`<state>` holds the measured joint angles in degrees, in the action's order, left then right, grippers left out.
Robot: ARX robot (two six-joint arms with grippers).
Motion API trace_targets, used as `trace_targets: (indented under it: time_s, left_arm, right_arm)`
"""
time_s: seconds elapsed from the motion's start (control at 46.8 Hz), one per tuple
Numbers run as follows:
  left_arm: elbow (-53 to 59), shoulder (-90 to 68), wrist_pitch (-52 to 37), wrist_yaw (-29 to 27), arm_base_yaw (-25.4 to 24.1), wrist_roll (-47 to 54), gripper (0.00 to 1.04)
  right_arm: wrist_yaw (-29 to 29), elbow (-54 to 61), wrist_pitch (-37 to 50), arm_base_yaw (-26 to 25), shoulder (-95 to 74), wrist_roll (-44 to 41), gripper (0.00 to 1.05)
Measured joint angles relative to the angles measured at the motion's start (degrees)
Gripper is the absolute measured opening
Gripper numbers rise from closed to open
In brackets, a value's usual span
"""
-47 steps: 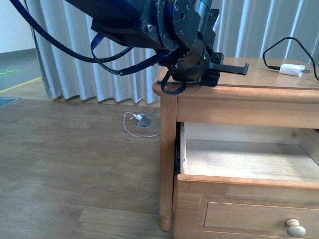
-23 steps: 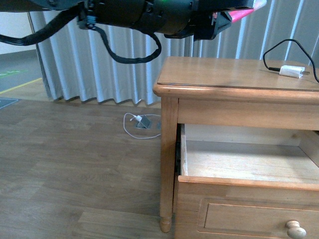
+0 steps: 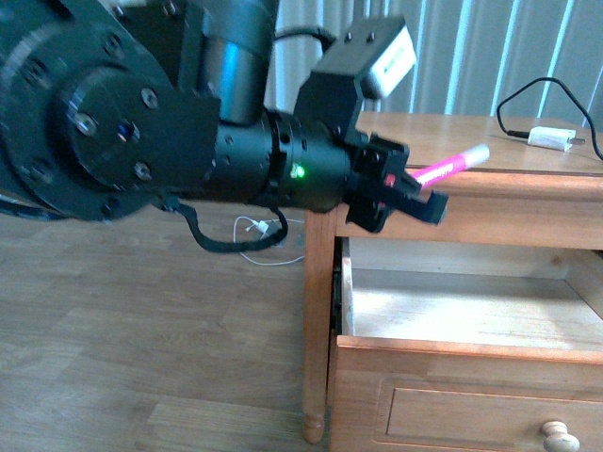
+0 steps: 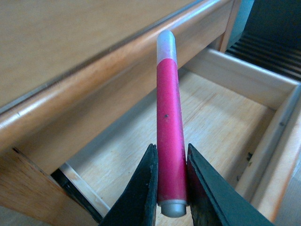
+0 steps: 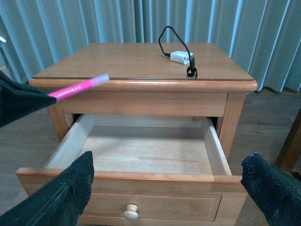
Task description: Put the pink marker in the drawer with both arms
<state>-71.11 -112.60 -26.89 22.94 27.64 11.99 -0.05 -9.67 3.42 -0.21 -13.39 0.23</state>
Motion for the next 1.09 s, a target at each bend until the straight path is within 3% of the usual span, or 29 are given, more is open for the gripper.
trace_targets:
  time_s: [0.556,0.791,0.962,1.09]
  left_arm:
    - [-13.0,-13.3,5.2,-3.7,4.0,1.4,0.15]
    - [-12.5,-13.2,5.0,-5.8,4.5,1.7,0.47]
    - [-9.0,-11.3,1.1,-14.3,4.0,0.9,0.72]
    - [-2.9,-4.9,-1.1,-22.8,2.4,-0.9,0.97]
  right_arm:
    - [0.0,0.0,0.0,0.0,0.0,0.0,0.96]
    - [0.0,0.0,0.0,0.0,0.0,0.0,0.96]
    - [0.0,0.0,0.0,0.0,0.0,0.0,0.96]
    - [0.0,0.0,0.0,0.0,0.0,0.0,0.96]
